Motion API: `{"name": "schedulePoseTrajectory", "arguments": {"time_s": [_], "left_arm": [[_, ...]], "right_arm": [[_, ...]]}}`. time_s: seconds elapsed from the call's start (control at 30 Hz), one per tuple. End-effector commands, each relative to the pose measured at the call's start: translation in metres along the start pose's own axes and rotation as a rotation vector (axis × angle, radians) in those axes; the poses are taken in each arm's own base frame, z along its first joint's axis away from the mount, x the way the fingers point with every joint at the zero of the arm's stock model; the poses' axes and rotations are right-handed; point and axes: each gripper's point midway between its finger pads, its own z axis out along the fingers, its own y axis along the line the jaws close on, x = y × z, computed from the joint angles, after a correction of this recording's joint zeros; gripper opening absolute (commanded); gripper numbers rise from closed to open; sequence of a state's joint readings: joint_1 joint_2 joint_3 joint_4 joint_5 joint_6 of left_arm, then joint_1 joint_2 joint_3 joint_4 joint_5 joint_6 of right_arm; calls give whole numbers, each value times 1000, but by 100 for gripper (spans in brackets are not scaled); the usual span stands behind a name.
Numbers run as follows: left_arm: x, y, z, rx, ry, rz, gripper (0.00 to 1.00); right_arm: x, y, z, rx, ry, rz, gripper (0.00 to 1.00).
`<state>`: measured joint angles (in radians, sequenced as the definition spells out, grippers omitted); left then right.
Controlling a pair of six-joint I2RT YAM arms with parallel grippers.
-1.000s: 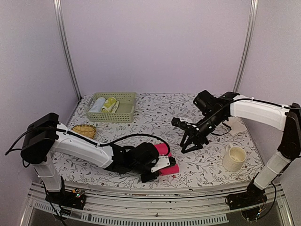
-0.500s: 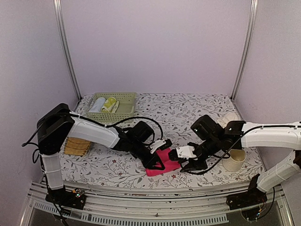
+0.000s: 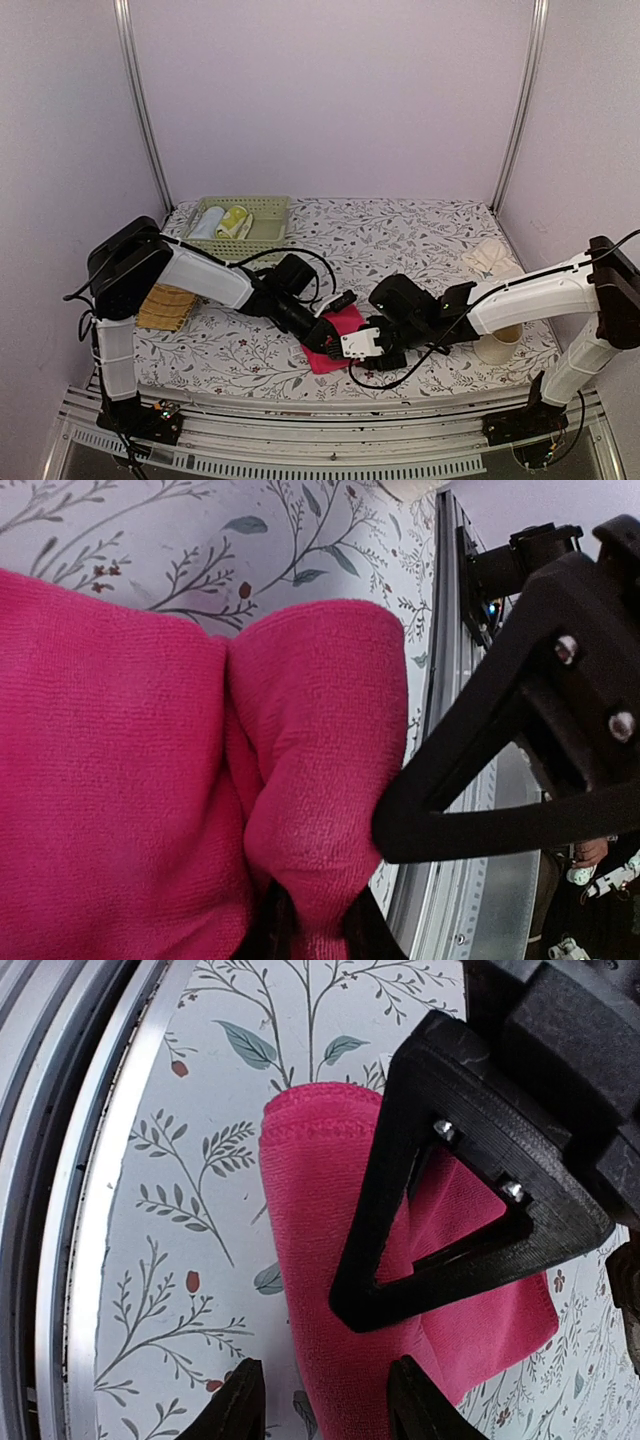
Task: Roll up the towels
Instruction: Roll the towel at the center of the board.
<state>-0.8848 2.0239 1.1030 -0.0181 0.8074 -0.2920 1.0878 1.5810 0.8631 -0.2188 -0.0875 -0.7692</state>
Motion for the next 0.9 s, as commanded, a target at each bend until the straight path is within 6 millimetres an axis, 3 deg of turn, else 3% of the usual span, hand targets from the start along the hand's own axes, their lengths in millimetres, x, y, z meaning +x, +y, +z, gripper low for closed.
{"name": "schedulePoseTrajectory", "arguments": {"time_s": [0.0, 0.23, 0.37, 0.5, 0.7, 0.87], "left_arm": [[37, 19, 7, 10, 81, -145, 0], [37, 24, 4, 46, 75, -155, 0], [29, 28, -7, 23, 51, -137, 17], [5, 21, -38, -45, -39, -68, 33], [-15, 13, -87, -227, -200, 11, 46], [-11, 0, -117, -355, -328, 81, 49]], "right_arm": [[11, -2, 22, 50, 37, -44, 45], [37, 5, 47, 58, 112, -81, 45], [53, 18, 60, 4, 162, -121, 38], [62, 42, 65, -127, 194, -123, 25], [52, 72, 49, -347, 196, -43, 14], [36, 83, 28, -498, 230, 71, 12]]}}
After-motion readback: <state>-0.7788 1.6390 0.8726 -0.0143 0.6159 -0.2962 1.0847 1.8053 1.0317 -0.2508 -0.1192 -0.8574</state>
